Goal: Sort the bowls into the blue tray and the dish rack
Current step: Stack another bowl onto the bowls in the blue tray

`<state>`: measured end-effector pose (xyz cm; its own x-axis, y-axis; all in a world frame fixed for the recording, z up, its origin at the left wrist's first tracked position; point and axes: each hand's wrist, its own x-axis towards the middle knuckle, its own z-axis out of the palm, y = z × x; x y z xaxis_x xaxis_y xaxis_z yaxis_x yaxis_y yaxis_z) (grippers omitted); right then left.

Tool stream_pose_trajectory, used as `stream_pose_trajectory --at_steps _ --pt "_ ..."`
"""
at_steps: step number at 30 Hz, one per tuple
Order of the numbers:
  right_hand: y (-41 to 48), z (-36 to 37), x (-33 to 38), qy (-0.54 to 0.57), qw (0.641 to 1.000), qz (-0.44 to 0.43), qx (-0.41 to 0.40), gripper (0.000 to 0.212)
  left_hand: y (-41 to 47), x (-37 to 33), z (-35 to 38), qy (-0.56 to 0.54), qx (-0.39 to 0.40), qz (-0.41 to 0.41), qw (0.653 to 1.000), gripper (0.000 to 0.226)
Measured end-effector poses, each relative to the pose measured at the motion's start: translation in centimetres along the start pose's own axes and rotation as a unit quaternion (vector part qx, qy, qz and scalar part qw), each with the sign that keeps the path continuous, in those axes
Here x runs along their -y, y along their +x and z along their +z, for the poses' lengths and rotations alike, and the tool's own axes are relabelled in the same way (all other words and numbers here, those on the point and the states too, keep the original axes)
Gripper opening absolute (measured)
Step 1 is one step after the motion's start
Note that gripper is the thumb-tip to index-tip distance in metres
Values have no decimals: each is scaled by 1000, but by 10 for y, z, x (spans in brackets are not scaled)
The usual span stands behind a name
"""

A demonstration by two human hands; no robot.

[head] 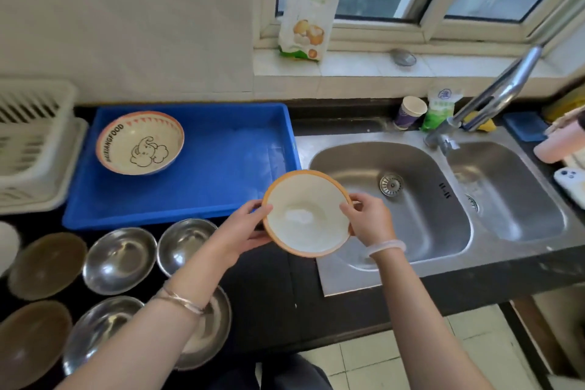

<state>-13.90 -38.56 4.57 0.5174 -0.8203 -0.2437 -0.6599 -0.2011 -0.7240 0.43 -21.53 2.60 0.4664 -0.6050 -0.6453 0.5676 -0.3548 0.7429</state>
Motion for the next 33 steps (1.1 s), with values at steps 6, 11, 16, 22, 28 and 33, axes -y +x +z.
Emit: stream_pose_trajectory --at_steps 6,11,16,22,28,33 --pt "29 51 70 51 997 -6 61 18 -12 -13 -60 -146 -66 74 984 14" --pt "47 110 127 101 986 6 132 18 -13 -24 -109 -230 -126 144 954 26" --pt "65 166 188 90 980 -41 172 16 -3 -47 -165 -270 -190 186 925 26" --pt "90 232 234 18 981 -69 181 23 23 -70 -220 -247 -249 199 915 36" --pt "101 274 249 -34 985 -58 158 18 54 -77 -252 -219 -306 164 912 42" --pt "110 293 245 -33 989 -33 138 20 76 -75 -262 -202 -329 145 911 41"
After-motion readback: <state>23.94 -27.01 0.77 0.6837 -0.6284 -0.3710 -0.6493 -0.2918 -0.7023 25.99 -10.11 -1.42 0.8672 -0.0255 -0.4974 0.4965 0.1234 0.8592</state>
